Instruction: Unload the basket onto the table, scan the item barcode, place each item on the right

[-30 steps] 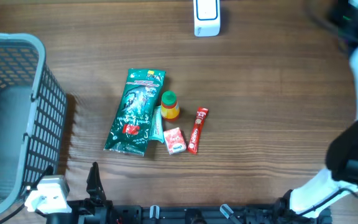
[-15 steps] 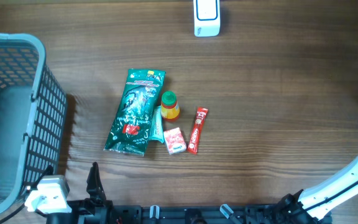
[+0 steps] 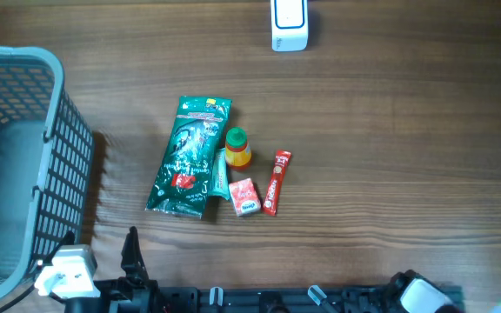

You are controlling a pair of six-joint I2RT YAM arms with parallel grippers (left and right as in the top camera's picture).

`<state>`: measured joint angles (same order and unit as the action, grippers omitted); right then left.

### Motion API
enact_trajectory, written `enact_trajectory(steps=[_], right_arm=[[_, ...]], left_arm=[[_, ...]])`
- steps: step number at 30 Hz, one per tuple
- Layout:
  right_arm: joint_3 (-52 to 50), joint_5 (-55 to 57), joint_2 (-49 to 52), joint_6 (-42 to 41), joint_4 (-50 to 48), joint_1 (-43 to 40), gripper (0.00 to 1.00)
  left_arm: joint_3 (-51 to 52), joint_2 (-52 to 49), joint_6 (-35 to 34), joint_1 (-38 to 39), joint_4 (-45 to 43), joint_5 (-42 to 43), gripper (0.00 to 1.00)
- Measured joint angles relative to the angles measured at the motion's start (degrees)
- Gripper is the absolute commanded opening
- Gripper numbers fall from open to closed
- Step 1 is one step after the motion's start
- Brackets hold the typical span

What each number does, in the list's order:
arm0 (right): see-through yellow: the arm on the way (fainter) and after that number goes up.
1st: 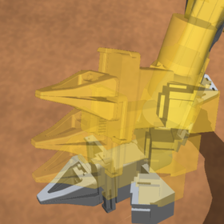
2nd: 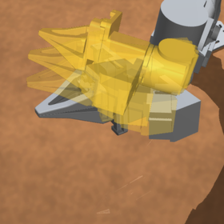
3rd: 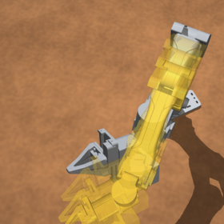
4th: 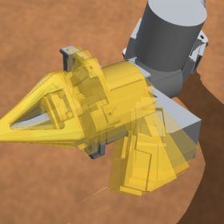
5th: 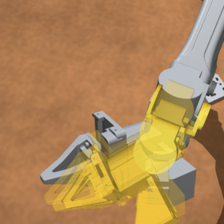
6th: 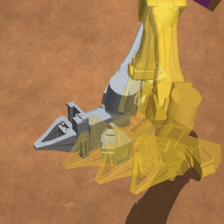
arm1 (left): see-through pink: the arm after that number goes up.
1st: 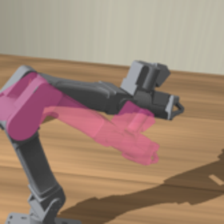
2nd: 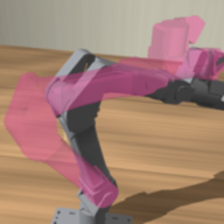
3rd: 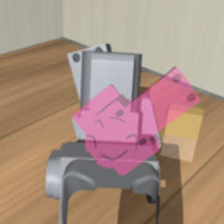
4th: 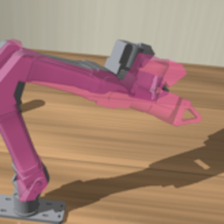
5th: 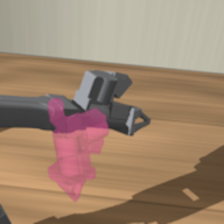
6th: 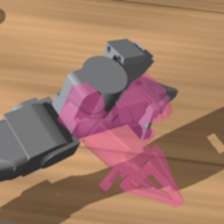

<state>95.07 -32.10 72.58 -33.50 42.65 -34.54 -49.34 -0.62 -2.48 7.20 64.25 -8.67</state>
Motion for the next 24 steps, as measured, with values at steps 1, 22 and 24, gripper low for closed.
enact_trajectory(steps=[1, 22, 24], right_arm=[[0.00, -1.55, -1.75, -0.13, 2.71, 1.79, 1.00], [-0.02, 3.04, 6.19, 18.62, 34.03, 31.41, 0.99], [-0.04, 7.93, 12.37, 17.94, 33.22, 39.52, 0.99]], left_arm=[[0.00, 0.00, 0.00, 0.00, 0.04, 0.00, 1.00], [0.00, 0.11, 0.00, 0.00, 0.04, 0.00, 1.00], [0.00, 0.11, 0.00, 0.00, 0.04, 0.00, 1.00]])
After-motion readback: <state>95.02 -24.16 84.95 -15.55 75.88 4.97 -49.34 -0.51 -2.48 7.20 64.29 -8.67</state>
